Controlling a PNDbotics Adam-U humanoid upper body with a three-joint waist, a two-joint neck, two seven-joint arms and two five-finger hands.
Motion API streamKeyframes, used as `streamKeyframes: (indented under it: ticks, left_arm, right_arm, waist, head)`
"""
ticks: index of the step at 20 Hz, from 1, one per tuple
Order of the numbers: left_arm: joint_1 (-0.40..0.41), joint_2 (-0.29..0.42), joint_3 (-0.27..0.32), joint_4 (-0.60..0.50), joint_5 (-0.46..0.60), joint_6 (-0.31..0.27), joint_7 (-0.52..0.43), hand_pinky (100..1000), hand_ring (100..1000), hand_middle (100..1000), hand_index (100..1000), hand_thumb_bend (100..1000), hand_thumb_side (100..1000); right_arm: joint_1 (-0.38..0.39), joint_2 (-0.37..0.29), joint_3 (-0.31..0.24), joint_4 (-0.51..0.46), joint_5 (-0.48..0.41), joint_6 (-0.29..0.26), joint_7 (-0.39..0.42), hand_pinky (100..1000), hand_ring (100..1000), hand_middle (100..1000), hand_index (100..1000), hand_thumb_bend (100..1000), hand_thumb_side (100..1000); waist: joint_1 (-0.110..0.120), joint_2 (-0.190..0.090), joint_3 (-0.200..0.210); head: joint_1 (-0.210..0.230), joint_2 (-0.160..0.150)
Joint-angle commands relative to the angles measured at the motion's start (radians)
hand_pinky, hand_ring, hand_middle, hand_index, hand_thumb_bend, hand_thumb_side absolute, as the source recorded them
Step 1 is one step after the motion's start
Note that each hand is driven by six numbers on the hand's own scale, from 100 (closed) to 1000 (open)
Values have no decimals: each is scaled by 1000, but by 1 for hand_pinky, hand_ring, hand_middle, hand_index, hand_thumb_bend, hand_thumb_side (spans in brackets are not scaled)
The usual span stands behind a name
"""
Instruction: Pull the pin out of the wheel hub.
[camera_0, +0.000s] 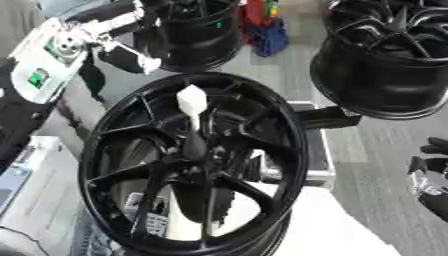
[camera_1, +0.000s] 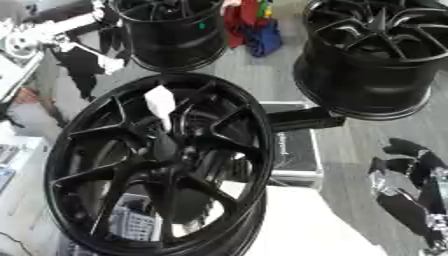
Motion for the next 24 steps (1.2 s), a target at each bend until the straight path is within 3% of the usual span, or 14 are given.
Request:
streamKeyframes:
  ticks: [1, 3, 8, 17, 24]
  left_arm:
    - [-14, 37, 8, -2, 30, -5, -52, 579, 494, 542, 688, 286, 150]
    - [-27, 25, -12, 28, 31, -28, -137, 627, 551, 617, 758, 362, 199]
    - [-52, -20, -46, 61, 1, -81, -268, 672, 603, 690, 822, 524, 280]
    - [-55, -63, -101, 47, -6, -105, -347, 702, 640, 732, 847, 601, 267]
    - [-56, -87, -125, 37, 21, -106, -370, 694, 632, 720, 840, 607, 274]
  right_arm:
    - [-4, -10, -6, -11, 1, -1, 1, 726, 603, 660, 769, 176, 100]
    - [-5, -11, -5, -10, 1, -1, 3, 726, 603, 660, 769, 176, 100]
    - [-3, -10, -3, -10, -1, 0, 6, 726, 602, 659, 769, 177, 100]
    - [-6, -10, -2, -7, -2, -1, 9, 726, 602, 659, 769, 179, 100]
    - [-8, -11, -1, -7, -2, -2, 11, 726, 602, 659, 769, 180, 100]
  waist:
    - [-2, -12, 1]
    - [-4, -14, 0]
    - [-9, -15, -9]
    - [-4, -13, -15]
    - [-3, -13, -18]
  head:
    - [-3, 5]
    - [0, 5]
    - [-1, 5]
    - [-5, 5]
    - [-2, 5]
